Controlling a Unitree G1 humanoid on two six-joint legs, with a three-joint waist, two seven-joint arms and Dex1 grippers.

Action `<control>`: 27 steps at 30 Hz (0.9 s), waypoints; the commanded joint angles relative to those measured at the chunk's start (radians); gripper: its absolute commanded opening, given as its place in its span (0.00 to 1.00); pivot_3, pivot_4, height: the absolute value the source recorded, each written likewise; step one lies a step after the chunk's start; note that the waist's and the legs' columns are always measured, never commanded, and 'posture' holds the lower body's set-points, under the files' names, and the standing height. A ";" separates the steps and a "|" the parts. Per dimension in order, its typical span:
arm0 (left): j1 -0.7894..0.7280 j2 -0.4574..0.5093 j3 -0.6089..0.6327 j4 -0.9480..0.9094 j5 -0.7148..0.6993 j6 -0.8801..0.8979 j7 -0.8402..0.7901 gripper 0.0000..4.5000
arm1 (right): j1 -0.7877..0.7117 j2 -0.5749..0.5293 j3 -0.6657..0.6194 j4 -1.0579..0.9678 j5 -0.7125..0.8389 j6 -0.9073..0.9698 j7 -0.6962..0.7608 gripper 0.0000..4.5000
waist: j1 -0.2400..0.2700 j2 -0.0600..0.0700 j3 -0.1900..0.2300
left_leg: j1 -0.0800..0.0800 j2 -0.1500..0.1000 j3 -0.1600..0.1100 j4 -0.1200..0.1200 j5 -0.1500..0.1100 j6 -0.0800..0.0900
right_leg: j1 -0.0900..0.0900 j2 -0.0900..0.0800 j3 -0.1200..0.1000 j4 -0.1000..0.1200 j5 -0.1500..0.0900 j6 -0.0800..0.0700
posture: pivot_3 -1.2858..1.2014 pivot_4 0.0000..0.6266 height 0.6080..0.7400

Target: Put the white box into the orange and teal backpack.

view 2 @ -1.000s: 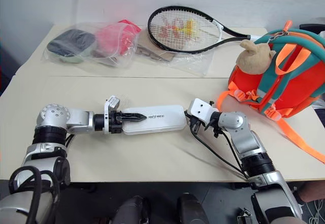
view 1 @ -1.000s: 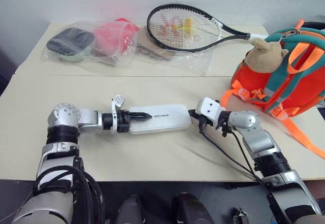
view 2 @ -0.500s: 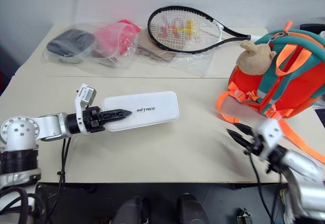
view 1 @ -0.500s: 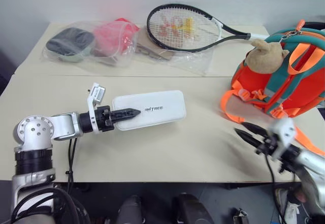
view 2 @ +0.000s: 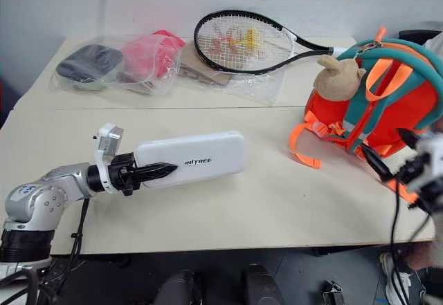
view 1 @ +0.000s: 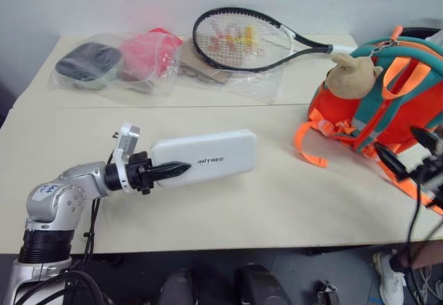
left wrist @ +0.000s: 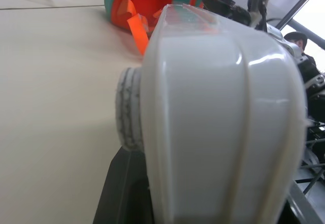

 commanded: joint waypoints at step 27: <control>0.045 0.009 0.349 0.144 -0.078 -0.003 0.198 0.27 | -0.261 0.143 0.335 -0.595 0.469 0.551 0.112 0.00 | -0.019 0.000 0.001 | -0.011 0.002 -0.001 -0.001 0.004 -0.004 | -0.016 -0.001 -0.001 0.012 0.000 0.000 | 0.52 0.24 1.00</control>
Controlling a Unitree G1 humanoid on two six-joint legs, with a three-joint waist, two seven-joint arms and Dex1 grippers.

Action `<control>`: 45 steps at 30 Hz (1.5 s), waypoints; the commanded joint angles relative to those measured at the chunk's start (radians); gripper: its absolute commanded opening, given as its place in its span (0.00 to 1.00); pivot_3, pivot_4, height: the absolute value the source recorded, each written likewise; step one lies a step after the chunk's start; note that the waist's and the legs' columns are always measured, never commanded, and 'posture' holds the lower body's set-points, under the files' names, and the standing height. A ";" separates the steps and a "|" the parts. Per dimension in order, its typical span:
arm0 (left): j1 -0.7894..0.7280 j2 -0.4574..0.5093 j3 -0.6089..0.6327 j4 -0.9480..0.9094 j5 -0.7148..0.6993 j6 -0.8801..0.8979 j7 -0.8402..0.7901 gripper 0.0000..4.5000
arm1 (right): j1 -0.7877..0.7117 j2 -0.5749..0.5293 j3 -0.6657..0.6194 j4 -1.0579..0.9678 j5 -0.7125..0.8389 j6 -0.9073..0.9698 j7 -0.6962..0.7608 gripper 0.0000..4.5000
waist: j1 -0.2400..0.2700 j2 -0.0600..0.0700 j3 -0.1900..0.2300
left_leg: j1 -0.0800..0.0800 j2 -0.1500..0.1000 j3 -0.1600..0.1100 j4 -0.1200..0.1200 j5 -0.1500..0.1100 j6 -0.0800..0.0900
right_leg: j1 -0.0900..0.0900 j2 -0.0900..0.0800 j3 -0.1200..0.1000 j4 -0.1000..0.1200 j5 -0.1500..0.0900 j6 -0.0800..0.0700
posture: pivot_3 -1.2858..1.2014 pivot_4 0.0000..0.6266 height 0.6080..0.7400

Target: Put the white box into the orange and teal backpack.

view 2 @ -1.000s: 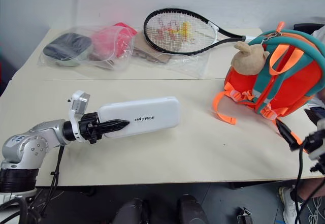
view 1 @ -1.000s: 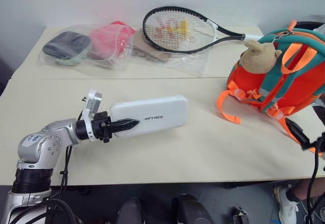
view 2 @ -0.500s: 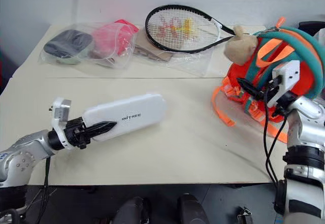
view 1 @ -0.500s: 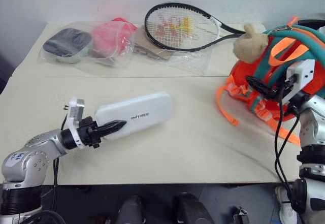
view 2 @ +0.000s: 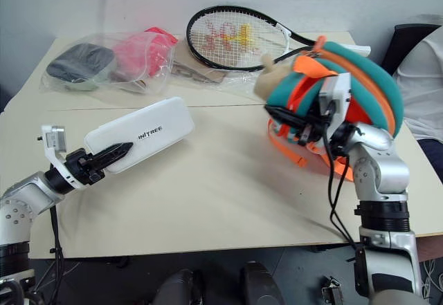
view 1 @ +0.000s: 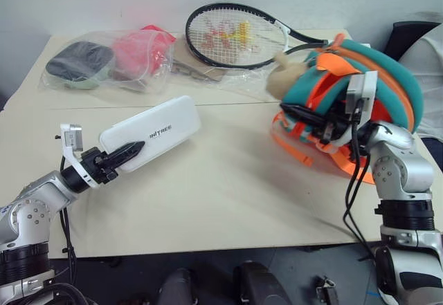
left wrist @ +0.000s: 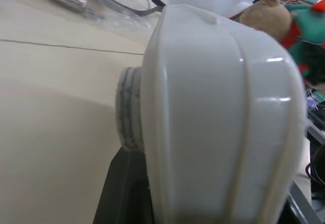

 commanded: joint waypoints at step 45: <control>-0.023 0.398 -0.143 -0.300 -0.013 -0.079 -0.362 0.27 | 0.179 -0.186 0.011 -0.271 0.278 0.272 0.080 0.00 | 0.027 -0.010 0.001 | -0.010 -0.002 -0.002 0.002 0.002 0.002 | -0.008 -0.001 -0.001 -0.001 0.000 -0.001 | 0.52 0.24 1.00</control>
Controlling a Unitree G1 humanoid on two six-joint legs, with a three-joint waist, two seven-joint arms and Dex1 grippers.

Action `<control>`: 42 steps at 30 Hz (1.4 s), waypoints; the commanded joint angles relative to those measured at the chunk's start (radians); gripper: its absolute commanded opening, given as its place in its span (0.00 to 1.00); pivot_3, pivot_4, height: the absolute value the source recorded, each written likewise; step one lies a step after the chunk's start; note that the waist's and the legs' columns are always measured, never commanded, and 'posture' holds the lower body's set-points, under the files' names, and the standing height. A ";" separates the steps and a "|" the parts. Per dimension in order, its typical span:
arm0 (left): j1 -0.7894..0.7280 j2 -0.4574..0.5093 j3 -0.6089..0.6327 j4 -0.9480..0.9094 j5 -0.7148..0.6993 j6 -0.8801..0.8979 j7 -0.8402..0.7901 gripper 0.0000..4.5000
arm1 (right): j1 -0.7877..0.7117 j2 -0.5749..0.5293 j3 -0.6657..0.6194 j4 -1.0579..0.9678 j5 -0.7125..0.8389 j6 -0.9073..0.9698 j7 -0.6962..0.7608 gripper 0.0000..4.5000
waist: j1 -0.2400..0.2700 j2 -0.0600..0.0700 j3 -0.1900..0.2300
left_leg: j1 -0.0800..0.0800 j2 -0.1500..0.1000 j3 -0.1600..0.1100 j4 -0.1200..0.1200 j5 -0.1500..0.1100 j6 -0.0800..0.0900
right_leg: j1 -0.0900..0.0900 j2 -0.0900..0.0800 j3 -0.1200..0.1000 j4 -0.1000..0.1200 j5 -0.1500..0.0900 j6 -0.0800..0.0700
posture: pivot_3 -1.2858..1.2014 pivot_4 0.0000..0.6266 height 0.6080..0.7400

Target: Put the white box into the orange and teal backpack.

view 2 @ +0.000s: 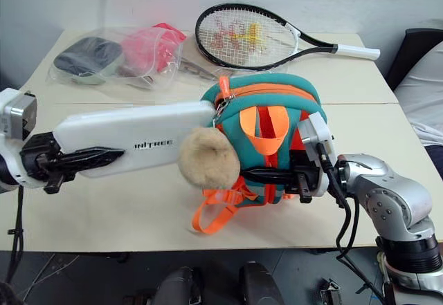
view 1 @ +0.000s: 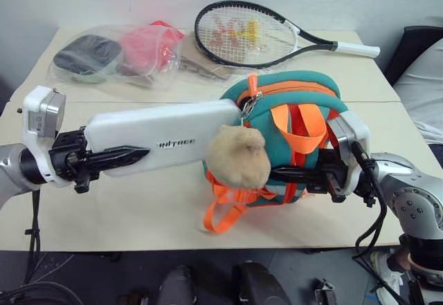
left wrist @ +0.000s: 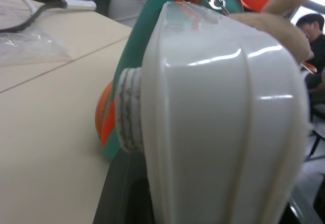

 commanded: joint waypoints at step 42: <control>-0.545 -0.262 -0.293 0.037 0.265 -0.044 -0.113 0.72 | -0.011 0.097 0.007 -0.046 -0.058 -0.032 -0.123 0.00 | 0.029 0.002 0.001 | -0.005 0.000 -0.003 0.013 -0.001 0.003 | -0.002 0.000 -0.001 0.010 0.001 0.000 | 0.52 0.24 1.00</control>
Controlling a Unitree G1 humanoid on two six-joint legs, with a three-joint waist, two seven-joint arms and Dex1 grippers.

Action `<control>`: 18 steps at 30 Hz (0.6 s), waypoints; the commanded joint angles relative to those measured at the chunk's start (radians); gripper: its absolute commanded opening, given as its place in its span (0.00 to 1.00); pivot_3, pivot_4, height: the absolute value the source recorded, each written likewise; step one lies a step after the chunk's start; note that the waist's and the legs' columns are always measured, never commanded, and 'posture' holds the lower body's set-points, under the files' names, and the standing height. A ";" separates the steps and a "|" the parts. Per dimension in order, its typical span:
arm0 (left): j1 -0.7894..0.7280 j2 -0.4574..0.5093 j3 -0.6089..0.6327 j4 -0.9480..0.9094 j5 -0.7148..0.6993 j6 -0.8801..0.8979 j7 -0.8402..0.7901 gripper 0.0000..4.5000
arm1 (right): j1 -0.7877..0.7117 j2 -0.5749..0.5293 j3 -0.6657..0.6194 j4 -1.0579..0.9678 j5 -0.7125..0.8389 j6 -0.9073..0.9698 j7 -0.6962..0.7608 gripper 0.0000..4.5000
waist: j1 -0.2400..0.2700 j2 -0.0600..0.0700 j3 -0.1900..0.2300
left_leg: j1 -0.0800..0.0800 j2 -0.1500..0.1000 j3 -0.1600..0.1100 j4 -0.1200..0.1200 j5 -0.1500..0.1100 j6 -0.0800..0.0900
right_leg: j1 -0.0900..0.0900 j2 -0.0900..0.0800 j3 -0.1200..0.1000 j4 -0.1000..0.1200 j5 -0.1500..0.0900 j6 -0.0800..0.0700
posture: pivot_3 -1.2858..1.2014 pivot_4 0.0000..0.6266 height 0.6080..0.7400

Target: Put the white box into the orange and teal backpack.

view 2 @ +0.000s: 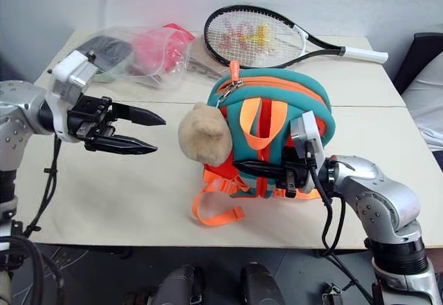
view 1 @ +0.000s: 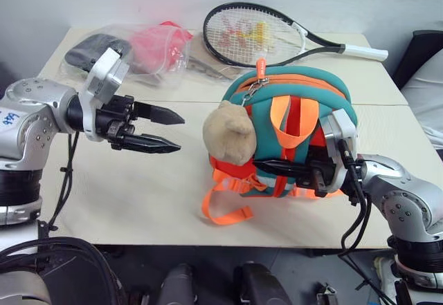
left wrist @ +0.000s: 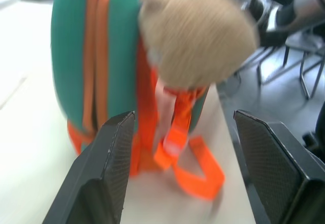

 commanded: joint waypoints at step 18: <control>0.059 -0.191 -0.031 -0.193 0.096 -0.122 0.361 0.03 | -0.041 0.051 0.000 0.009 -0.011 -0.024 -0.010 0.00 | -0.002 0.000 0.000 | 0.001 0.000 0.000 0.000 0.000 -0.001 | 0.000 0.001 0.001 0.000 0.000 0.000 | 0.52 0.24 1.00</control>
